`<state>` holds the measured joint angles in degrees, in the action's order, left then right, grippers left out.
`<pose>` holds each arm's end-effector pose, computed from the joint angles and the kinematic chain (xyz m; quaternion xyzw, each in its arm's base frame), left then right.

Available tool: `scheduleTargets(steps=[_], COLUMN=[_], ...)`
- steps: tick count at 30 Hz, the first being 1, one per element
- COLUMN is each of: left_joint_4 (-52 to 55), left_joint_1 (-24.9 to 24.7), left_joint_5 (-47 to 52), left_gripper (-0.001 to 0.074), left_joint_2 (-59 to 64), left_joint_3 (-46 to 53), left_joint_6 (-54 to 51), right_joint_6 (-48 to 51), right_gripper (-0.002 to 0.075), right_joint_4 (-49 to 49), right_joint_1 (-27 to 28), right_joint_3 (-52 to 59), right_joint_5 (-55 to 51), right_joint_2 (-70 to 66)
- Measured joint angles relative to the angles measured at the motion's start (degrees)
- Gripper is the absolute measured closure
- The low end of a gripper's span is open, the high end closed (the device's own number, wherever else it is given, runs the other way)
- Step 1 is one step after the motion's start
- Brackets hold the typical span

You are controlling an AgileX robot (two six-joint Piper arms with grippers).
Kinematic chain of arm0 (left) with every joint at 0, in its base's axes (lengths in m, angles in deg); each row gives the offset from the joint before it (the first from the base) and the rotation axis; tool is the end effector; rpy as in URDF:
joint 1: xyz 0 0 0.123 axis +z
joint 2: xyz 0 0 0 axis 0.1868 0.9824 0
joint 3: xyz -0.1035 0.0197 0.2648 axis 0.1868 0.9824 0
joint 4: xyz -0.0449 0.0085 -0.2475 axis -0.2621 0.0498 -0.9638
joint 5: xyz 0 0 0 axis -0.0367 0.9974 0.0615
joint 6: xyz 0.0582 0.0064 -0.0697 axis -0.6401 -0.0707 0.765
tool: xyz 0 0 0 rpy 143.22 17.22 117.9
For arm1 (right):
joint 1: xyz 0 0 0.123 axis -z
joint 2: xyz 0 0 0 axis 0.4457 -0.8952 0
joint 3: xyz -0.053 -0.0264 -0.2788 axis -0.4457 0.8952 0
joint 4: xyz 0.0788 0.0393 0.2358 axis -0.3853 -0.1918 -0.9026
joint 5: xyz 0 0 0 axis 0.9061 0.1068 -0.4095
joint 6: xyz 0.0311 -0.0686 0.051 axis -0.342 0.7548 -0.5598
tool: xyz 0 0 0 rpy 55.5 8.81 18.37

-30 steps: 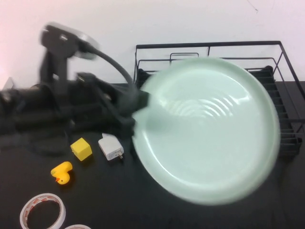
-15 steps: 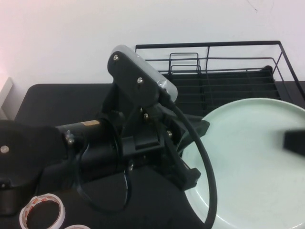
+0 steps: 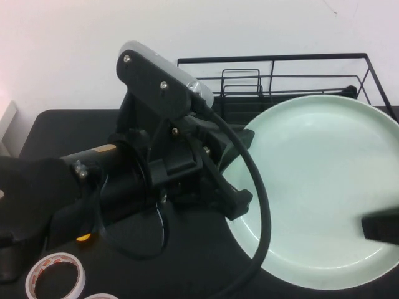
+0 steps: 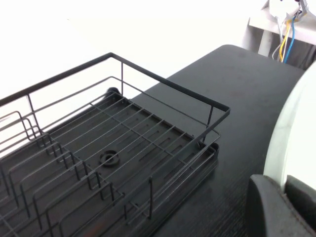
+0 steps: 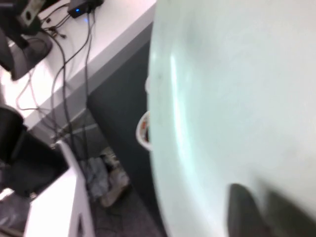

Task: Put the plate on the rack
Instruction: Hand over the plate, then place the plate on the rack

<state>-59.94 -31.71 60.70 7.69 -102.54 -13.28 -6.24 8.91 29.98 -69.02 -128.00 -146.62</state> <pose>0.1933 -0.1888 0.3557 0.2921 0.7213 -0.2752 0.5645 0.1748 0.0645 0.3082 -0.2950 0.8122 0.3732 0.3377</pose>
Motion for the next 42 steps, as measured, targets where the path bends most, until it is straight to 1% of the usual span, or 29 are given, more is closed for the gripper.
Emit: scheduleTargets(steps=[2, 3, 5, 8, 11, 14, 18, 19, 21, 22, 25, 27, 29, 30, 32, 33, 35, 36, 37, 39, 42], left_joint_4=[0.0, 0.0, -0.4, -1.2, -2.1, -2.9, -3.4, -3.6, -4.3, -4.6, -5.2, -5.4, -5.7, -5.9, -7.8, -9.8, -15.8, -19.5, -22.3, -25.1, -26.8], left_joint_1=[0.0, 0.0, 0.0, 0.0, 0.0, 0.0, 0.0, 0.0, 0.0, 0.0, 0.0, 0.0, 0.0, 0.0, 0.0, 0.0, 0.0, 0.0, 0.0, 0.0, 0.0], left_joint_5=[0.0, 0.0, -0.1, -0.5, -0.7, -1.2, -2.1, -2.6, -4.2, -5.0, -6.6, -7.5, -9.6, -11.3, -15.2, -17.6, -21.8, -23.8, -25.5, -27.2, -23.9], left_gripper=[0.0734, 0.0734, 0.0734, 0.0727, 0.0692, 0.0587, 0.0337, 0.0285, 0.0221, 0.0202, 0.0178, 0.0185, 0.0229, 0.0271, 0.0376, 0.0447, 0.0596, 0.0644, 0.0676, 0.0708, 0.0727], left_joint_2=[0.0, 0.0, 0.0, 0.0, 0.0, 0.0, 0.0, 0.0, 0.0, 0.0, -0.8, -1.9, -3.6, -4.5, -6.4, -7.5, -9.6, -10.8, -12.1, -14.3, -17.4], left_joint_3=[0.0, 0.0, 0.0, 0.0, 0.0, 0.0, 0.0, 0.0, 0.0, 0.0, 0.0, 0.2, 1.1, 1.8, 3.5, 4.7, 7.1, 8.3, 9.5, 11.7, 15.3], left_joint_6=[0.0, -0.1, -0.2, -0.2, -0.2, -0.2, -0.2, -0.2, -0.2, -0.2, -0.2, -0.2, -0.2, -0.2, -1.4, -2.3, -4.8, -6.8, -9.2, -13.2, -14.7], right_joint_6=[0.2, 0.2, 0.4, 2.2, 6.5, 10.6, 13.3, 14.1, 15.7, 16.4, 17.5, 17.6, 17.8, 17.8, 17.8, 17.8, 18.9, 19.7, 20.7, 22.2, 24.1], right_gripper=[0.0577, 0.0590, 0.0603, 0.0603, 0.0604, 0.0604, 0.0604, 0.0604, 0.0604, 0.0604, 0.0604, 0.0604, 0.0604, 0.0604, 0.0604, 0.0604, 0.0604, 0.0604, 0.0604, 0.0604, 0.0604], right_joint_4=[0.1, 0.2, 0.3, 0.1, -0.3, -0.2, -0.2, -0.2, 0.0, 0.0, 0.4, 1.1, 1.9, 2.3, 3.4, 3.8, 4.5, 4.7, 4.8, 5.0, 5.0], right_joint_1=[0.0, 0.0, 0.0, 0.0, 0.0, 0.0, 0.0, 0.0, 0.0, 0.0, 0.0, 0.0, 0.0, 0.0, 0.0, 0.0, 0.0, 0.0, 0.0, 0.0, 0.0], right_joint_3=[-0.2, -0.3, -0.3, -0.3, -0.5, -2.0, -5.9, -7.2, -9.7, -11.1, -15.2, -18.6, -22.5, -24.2, -28.9, -30.9, -36.0, -38.0, -40.6, -45.7, -53.0], right_joint_5=[1.9, 3.4, 6.0, 8.6, 11.2, 15.0, 17.8, 18.1, 18.3, 18.4, 18.4, 18.2, 17.1, 16.5, 14.7, 13.8, 11.9, 11.0, 10.4, 9.8, 9.6], right_joint_2=[0.0, 0.0, -0.1, -0.1, -0.1, -0.1, -0.1, -0.2, -0.6, -1.3, -4.1, -6.8, -11.1, -12.9, -17.5, -19.4, -24.3, -26.3, -28.7, -33.3, -39.6])
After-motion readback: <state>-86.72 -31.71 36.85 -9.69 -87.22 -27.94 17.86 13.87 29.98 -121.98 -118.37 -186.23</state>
